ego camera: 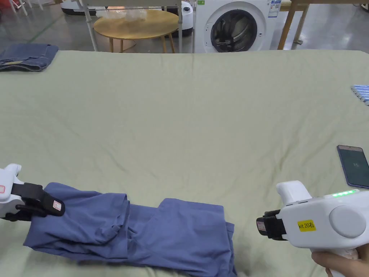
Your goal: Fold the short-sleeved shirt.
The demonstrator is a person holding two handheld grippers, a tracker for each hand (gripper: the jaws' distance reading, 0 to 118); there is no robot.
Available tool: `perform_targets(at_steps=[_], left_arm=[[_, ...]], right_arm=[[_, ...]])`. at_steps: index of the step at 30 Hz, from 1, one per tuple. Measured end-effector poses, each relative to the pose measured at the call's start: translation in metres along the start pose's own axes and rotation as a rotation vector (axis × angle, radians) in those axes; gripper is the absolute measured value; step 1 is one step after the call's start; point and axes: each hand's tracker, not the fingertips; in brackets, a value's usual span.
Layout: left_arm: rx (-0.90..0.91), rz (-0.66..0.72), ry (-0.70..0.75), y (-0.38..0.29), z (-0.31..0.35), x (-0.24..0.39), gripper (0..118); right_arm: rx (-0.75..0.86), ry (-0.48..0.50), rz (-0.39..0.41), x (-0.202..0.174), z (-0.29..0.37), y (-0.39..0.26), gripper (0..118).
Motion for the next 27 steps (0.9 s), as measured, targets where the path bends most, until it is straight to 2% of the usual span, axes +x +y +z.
perform_targets(at_steps=[5,12,14,20,21,26,27], left_arm=[[0.009,-0.096,-0.002,-0.006,-0.005,0.044,5],[-0.159,-0.266,-0.029,-0.018,-0.091,0.14,5],[-0.178,-0.313,-0.032,-0.043,-0.117,0.183,5],[-0.315,-0.299,-0.091,-0.059,-0.215,0.224,5],[-0.314,-0.303,-0.081,-0.047,-0.232,0.215,5],[-0.309,-0.27,-0.116,-0.054,-0.239,0.228,6],[-0.32,-0.263,-0.132,-0.052,-0.236,0.226,20]], right_arm=[[-0.006,0.016,0.009,-0.006,-0.006,0.0,0],[-0.012,0.017,0.009,-0.004,-0.006,-0.003,0],[-0.012,0.01,0.004,-0.001,-0.004,-0.006,0],[-0.017,0.002,-0.023,0.011,-0.001,-0.014,0],[-0.018,0.0,-0.025,0.013,0.001,-0.015,0],[-0.007,-0.009,-0.046,0.02,0.009,-0.019,0],[-0.005,-0.009,-0.05,0.022,0.009,-0.019,0]])
